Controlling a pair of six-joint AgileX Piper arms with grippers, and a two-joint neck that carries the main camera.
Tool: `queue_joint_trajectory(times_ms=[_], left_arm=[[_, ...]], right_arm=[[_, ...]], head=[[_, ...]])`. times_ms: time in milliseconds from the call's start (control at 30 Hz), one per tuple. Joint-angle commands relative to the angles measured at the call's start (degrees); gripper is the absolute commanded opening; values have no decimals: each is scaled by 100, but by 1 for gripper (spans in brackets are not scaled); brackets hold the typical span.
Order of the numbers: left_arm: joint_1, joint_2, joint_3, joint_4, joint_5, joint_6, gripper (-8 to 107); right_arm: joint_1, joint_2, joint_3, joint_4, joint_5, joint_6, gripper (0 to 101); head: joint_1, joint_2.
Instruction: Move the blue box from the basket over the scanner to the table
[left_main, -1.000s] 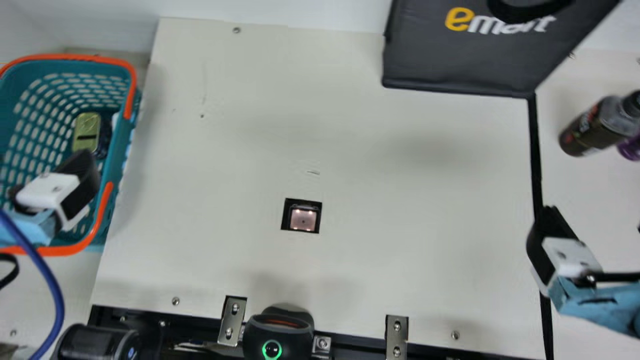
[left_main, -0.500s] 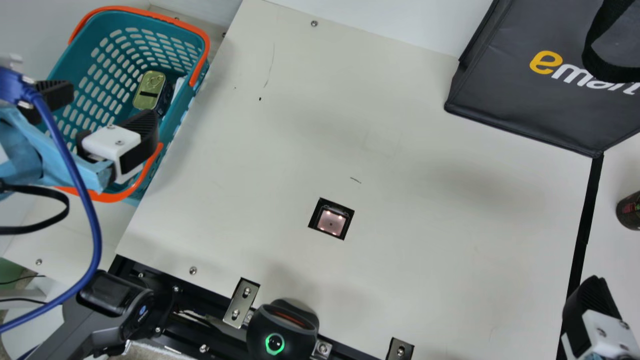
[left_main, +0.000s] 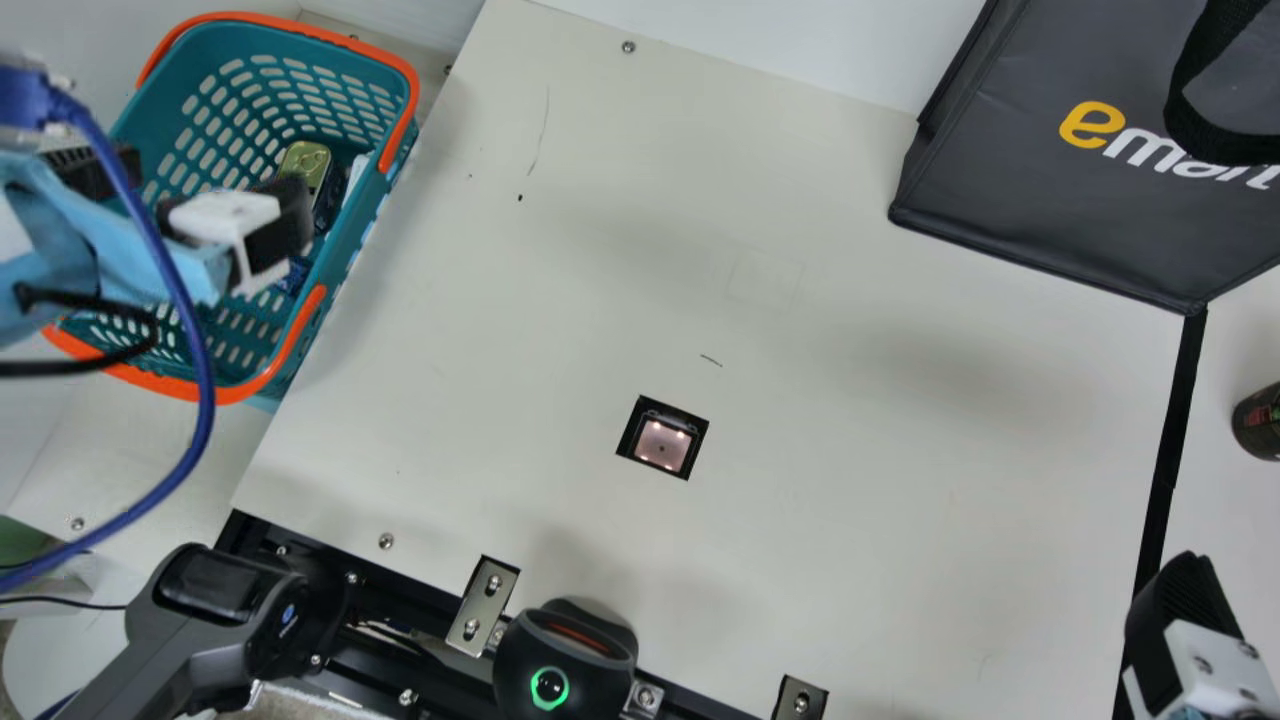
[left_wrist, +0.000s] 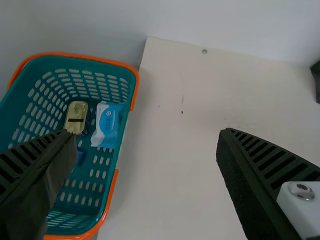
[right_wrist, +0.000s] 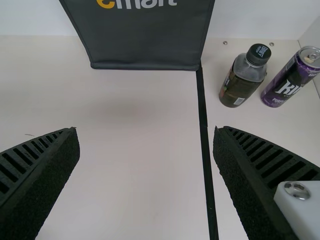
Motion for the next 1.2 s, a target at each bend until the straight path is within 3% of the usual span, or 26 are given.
queue_joint_trajectory(times_ms=[0,300,500,800,1167], left_arm=[[420,302,-57,-110,22,-139,90],[1929,1388,-432,-698,121,-102,90],[2453,1980,-680,-728,157,-121,90],[2461,2640,-787,-297,14,-494,90],[2211,3416,-435,326,-587,-723,90]], right_arm=[[0,0,0,0,0,0,95],[0,0,0,0,0,0,95],[0,0,0,0,0,0,95],[0,0,0,0,-15,0,95],[0,0,0,0,-18,0,95]], head=[[-175,14],[-175,14],[-175,14],[-175,14],[-175,14]])
